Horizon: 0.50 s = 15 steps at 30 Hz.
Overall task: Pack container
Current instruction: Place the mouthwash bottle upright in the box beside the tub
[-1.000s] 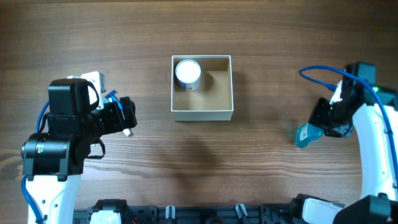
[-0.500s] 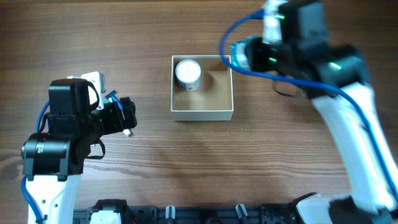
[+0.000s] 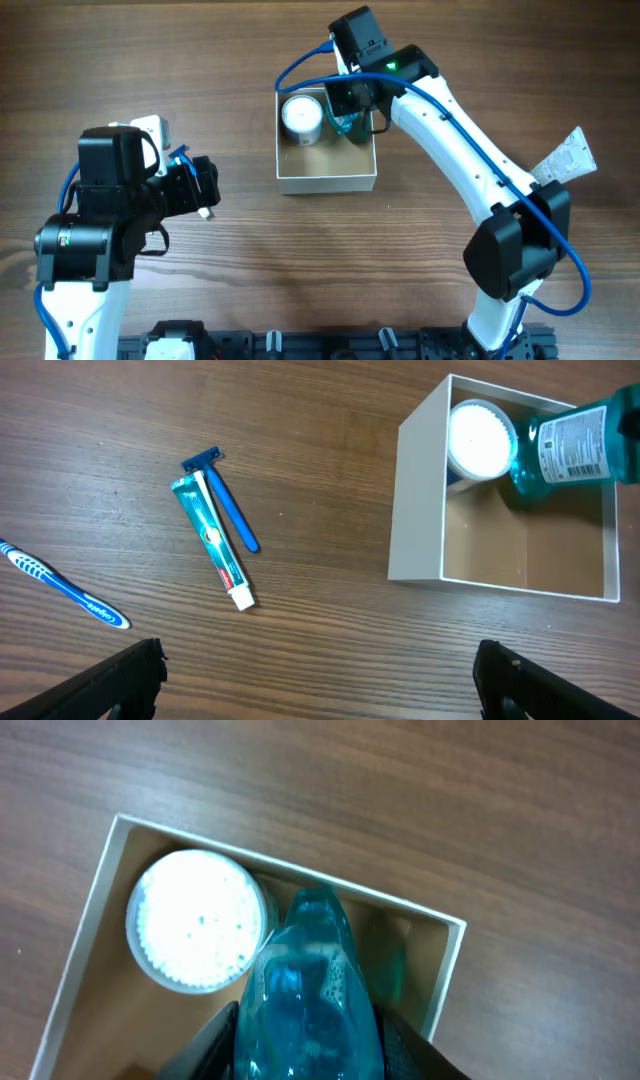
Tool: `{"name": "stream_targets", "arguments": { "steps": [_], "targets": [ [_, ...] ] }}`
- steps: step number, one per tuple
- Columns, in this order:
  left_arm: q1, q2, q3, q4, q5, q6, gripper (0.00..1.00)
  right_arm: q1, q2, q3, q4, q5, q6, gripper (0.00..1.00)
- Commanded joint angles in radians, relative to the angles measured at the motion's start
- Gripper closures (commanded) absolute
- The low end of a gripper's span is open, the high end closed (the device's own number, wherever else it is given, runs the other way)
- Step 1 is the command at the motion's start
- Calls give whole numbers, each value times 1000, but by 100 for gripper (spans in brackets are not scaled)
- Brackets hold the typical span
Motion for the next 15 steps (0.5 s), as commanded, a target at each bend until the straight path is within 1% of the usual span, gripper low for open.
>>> {"name": "stream_targets", "arguments": {
  "steps": [1,5,7,12,13,14,15],
  "targets": [
    [6,1,22,-5,16,-10,0,2,-3,18,24,18,57,96],
    [6,1,22,-14,16,-10,0,2,22,17,15,4,132,96],
    [6,1,22,-18,16,-10,0,2,42,17,15,-31,145,96],
    [6,1,22,-18,16,-10,0,2,72,16,23,-32,153,95],
    [6,1,22,-18,16,-10,0,2,75,16,26,-32,153,92],
    [6,1,22,-19,16,-10,0,2,75,16,29,-32,153,85],
    [6,1,22,-19,16,-10,0,2,75,16,33,-32,153,84]
  ]
}}
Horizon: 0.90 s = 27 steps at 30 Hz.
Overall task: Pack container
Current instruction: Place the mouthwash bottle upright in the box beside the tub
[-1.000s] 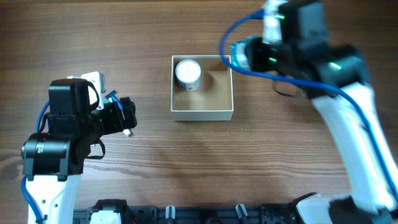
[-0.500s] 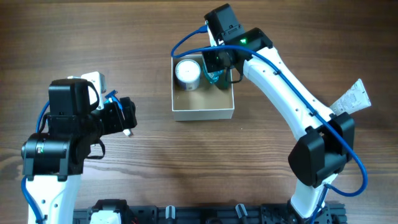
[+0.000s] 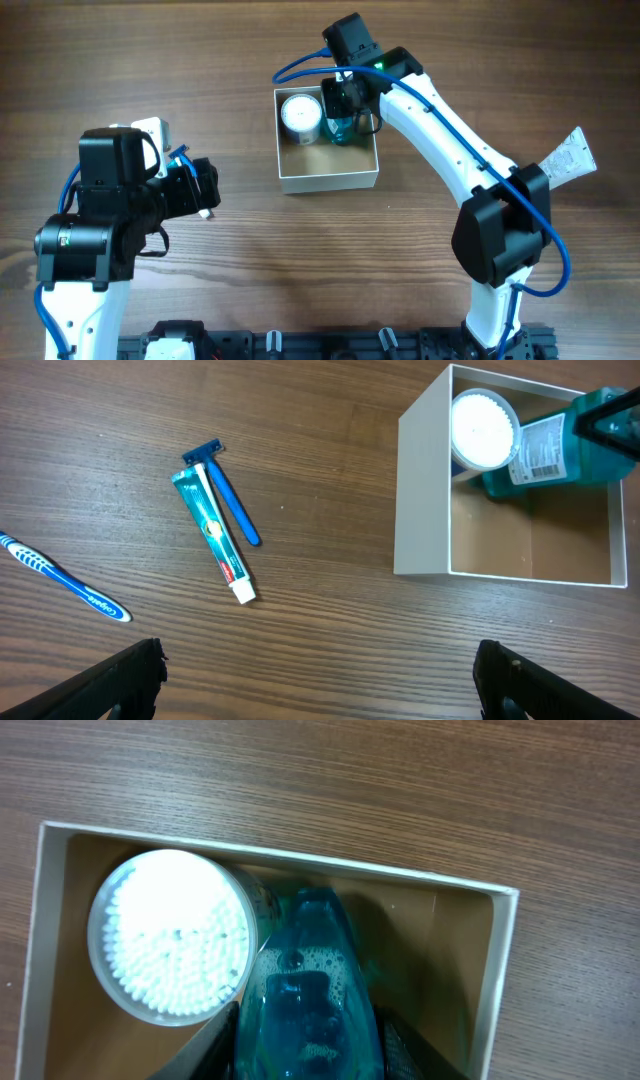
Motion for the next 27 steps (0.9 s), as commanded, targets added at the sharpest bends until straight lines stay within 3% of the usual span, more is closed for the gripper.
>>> {"name": "stream_targets", "arguments": {
  "steps": [1,2,4,6,9,16,19,24,27],
  "targets": [
    [6,1,22,-3,16,-10,0,2,-6,16,25,-13,22,83],
    [6,1,22,-3,16,-10,0,2,-6,16,27,-17,19,80],
    [6,1,22,-4,16,-10,0,2,-6,16,30,-29,19,62],
    [6,1,22,-3,16,-10,0,2,-6,16,36,-36,18,36],
    [6,1,22,-4,16,-10,0,2,-6,16,36,-39,15,12],
    [6,1,22,-3,16,-10,0,2,-20,16,33,-38,10,1],
    [6,1,22,-3,16,-10,0,2,-81,18,14,-13,-8,0],
    [6,1,22,-4,16,-10,0,-88,-378,20,-129,103,-6,0],
    [6,1,22,-4,16,-10,0,-245,-512,20,-250,104,5,0]
  ]
}}
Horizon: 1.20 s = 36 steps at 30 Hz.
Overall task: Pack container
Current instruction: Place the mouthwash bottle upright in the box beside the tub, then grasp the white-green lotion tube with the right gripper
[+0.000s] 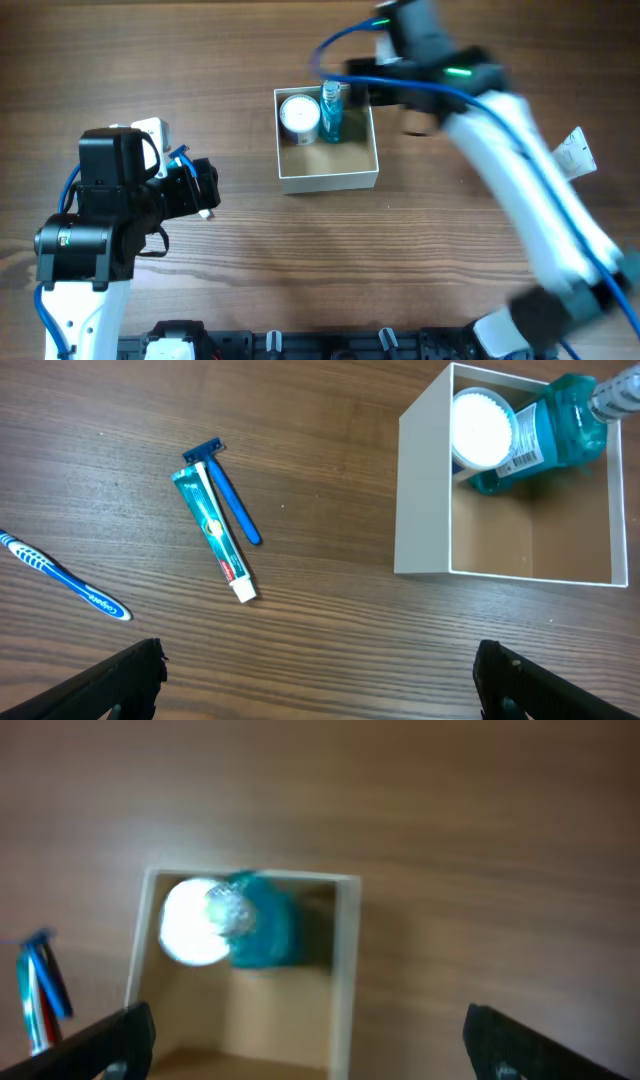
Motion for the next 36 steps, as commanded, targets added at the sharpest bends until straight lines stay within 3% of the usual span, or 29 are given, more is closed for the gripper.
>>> {"name": "stream_targets", "arguments": {
  "steps": [1,3,6,10,23,28,33,36],
  "targets": [
    [6,0,21,-1,16,-10,0,-213,-172,17,-118,57,4,0],
    [6,0,21,0,16,-10,0,-351,-216,17,-186,53,-8,0],
    [6,0,21,0,16,-10,0,-550,-219,11,-245,-10,-151,0],
    [6,0,21,0,16,-10,0,-690,-161,-55,-266,-18,-223,0],
    [6,0,21,0,16,-10,0,-806,77,-145,-238,-18,-228,1],
    [6,0,21,0,16,-10,0,-819,132,-146,-264,-18,-247,20],
    [6,0,21,0,16,-10,0,-822,138,-145,-277,-18,-268,51],
    [6,0,21,0,16,-10,0,-822,138,-145,-280,-17,-267,76]
  ]
}}
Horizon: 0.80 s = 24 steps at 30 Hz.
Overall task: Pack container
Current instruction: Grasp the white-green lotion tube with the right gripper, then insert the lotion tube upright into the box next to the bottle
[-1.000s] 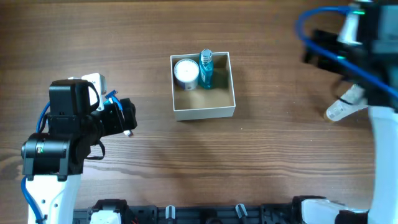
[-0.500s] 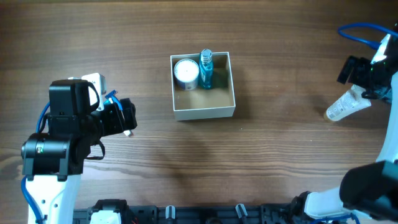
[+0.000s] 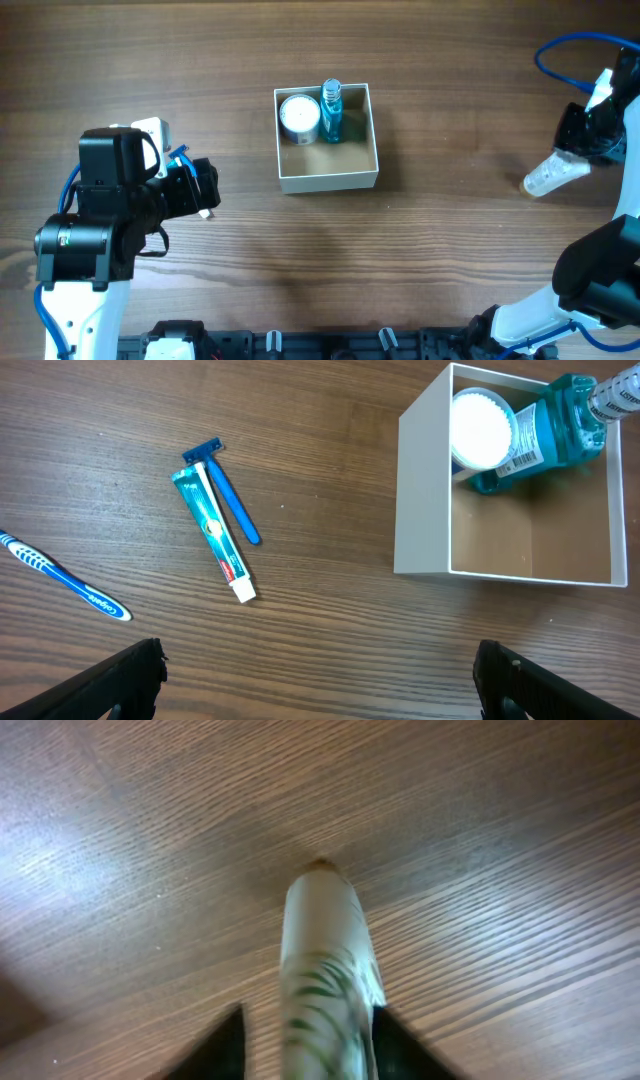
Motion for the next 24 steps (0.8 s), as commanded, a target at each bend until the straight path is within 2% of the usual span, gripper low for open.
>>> {"name": "stream_targets", "arguments": {
  "steps": [1,8,17,20,24],
  "targets": [
    [6,0,20,0,16,-10,0,-4,17,2,-5,-9,-4,82],
    [6,0,20,-1,16,-10,0,-4,17,2,-5,-9,-2,96],
    [6,0,20,-1,16,-10,0,29,-36,14,-10,-113,51,96],
    [6,0,20,-1,16,-10,0,108,-108,85,-71,-121,50,96],
    [6,0,20,-1,16,-10,0,247,-129,301,-244,-121,64,96]
  ]
}}
